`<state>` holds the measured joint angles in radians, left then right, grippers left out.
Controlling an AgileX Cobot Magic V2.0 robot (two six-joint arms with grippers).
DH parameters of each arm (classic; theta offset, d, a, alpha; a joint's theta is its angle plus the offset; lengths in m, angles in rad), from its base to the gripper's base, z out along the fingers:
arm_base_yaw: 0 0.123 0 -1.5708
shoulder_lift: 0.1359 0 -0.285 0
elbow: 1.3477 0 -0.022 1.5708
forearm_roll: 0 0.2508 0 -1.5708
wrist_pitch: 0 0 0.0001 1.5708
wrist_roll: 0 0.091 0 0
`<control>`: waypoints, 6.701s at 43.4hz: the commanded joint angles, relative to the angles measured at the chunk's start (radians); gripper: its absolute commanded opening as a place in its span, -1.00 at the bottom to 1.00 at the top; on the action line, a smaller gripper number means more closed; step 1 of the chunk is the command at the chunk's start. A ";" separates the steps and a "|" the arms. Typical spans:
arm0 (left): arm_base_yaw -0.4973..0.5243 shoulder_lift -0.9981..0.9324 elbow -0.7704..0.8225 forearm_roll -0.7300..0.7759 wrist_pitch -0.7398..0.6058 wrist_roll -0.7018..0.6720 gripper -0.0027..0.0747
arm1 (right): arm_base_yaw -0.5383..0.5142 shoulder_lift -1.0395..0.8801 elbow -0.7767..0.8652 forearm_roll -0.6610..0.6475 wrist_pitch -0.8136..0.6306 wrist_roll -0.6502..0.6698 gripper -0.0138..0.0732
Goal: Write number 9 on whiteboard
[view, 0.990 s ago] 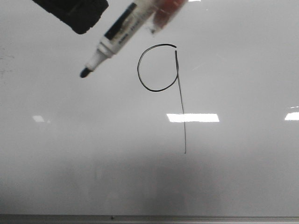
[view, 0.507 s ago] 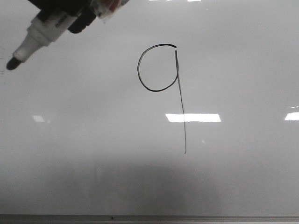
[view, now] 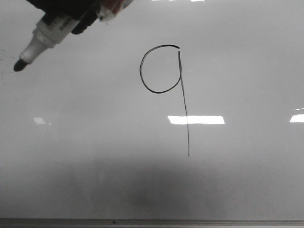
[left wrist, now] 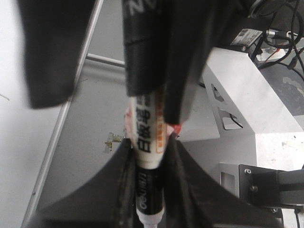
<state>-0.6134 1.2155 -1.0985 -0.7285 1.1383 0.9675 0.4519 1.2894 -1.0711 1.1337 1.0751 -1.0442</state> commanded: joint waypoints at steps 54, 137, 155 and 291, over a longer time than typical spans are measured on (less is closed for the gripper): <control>0.524 0.259 0.150 0.302 -0.857 -0.615 -0.98 | -0.234 -1.044 0.638 -0.157 -0.382 0.133 -0.84; 0.371 -0.748 0.550 0.304 -1.012 -0.587 -0.98 | -0.234 -1.044 0.638 -0.139 -0.410 0.133 -0.84; 0.371 -0.806 0.550 0.281 -1.013 -0.587 -0.98 | -0.234 -1.044 0.638 -0.139 -0.410 0.133 -0.84; 0.606 -1.241 1.108 0.684 -1.057 -0.977 -0.98 | -0.428 -1.257 1.080 -1.134 -1.038 1.044 -0.84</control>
<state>-0.0090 -0.0057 0.0067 -0.0443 0.1674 0.0000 0.0291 0.0474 0.0158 0.0267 0.1330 -0.0152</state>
